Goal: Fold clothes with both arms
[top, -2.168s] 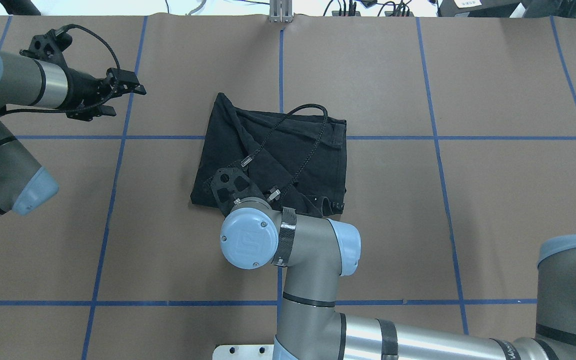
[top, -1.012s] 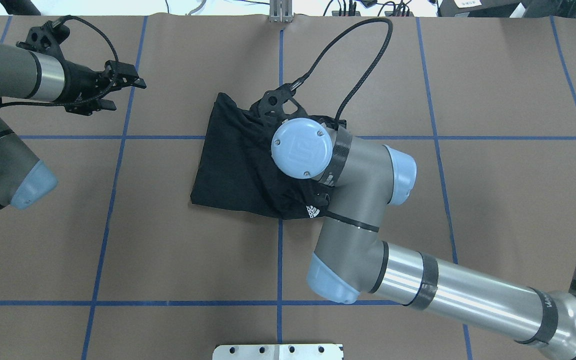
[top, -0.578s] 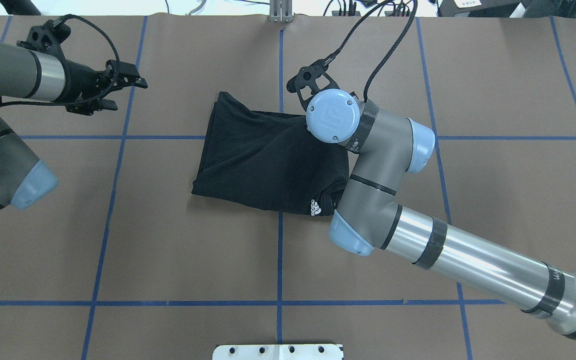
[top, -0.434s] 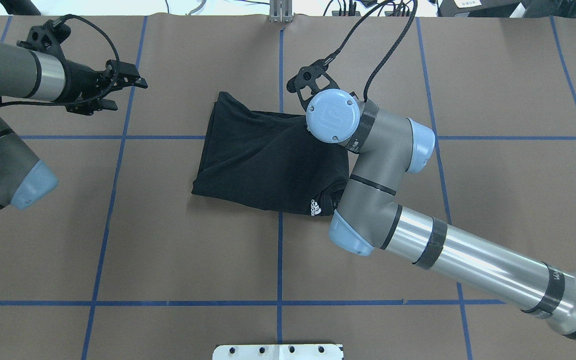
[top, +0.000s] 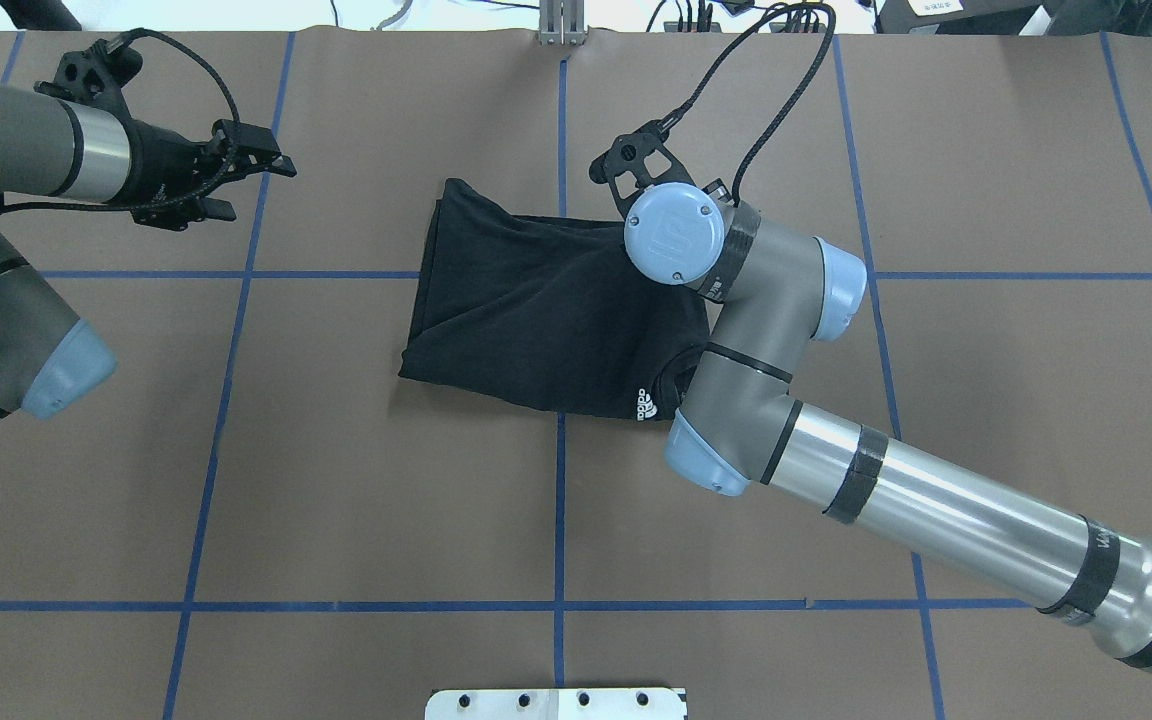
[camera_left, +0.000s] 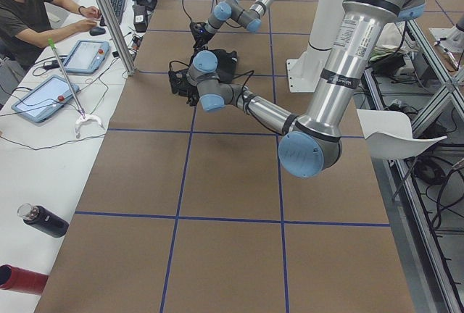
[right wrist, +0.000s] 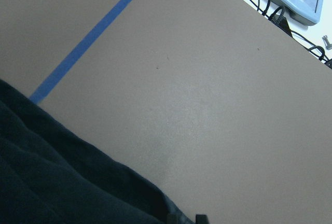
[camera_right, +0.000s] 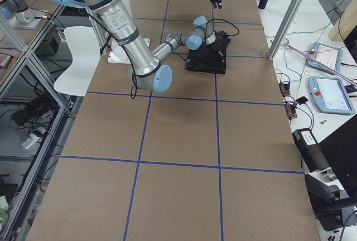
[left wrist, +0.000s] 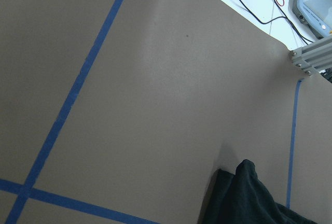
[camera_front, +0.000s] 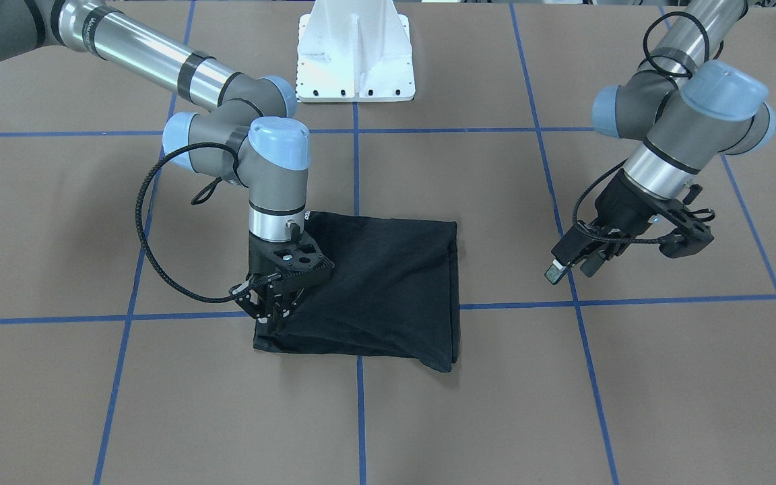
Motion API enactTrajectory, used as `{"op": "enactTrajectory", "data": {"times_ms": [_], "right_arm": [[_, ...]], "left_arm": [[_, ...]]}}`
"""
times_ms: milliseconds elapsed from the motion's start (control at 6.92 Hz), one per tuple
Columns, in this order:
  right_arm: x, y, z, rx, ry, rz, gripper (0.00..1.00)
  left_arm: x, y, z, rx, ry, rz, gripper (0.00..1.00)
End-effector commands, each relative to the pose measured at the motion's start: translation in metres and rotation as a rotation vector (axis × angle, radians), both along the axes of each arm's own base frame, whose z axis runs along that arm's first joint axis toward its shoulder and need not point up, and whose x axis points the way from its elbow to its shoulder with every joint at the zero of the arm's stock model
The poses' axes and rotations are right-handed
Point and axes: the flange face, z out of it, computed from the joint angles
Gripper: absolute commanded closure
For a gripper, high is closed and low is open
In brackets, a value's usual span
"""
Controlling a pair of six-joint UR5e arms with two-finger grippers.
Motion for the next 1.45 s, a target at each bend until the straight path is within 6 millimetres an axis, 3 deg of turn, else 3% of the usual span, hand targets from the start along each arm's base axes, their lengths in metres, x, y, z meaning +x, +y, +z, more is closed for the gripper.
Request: {"op": "enactTrajectory", "data": {"times_ms": [0,289,434,723,867,1012,1156,1301], "right_arm": [[0.007,-0.006,-0.013,-0.024,-0.052,-0.028,0.0],[0.047,-0.027,-0.044,-0.123,-0.195,-0.124,0.0],[0.086,-0.041,-0.053,-0.197,-0.247,-0.153,0.0],[0.15,-0.03,-0.087,-0.303,-0.205,-0.129,0.0],[0.194,-0.035,-0.093,-0.354,-0.219,-0.105,0.0],[0.25,-0.027,-0.069,-0.411,-0.293,-0.116,0.0],[0.297,-0.013,-0.039,-0.448,-0.333,-0.102,0.0],[0.331,-0.006,-0.009,-0.491,-0.351,-0.074,0.0]], "left_arm": [[0.002,-0.003,-0.008,0.004,0.008,-0.002,0.0],[0.003,-0.004,-0.016,0.017,0.015,0.001,0.0],[-0.007,-0.01,-0.016,0.022,0.013,-0.017,0.0],[-0.05,-0.033,-0.009,0.152,-0.111,0.013,0.0],[-0.073,-0.045,-0.002,0.214,-0.197,0.025,0.0],[-0.101,-0.055,0.009,0.268,-0.276,0.035,0.0],[-0.115,-0.053,0.033,0.328,-0.351,0.071,0.0],[-0.13,-0.048,0.063,0.387,-0.434,0.116,0.0]]}}
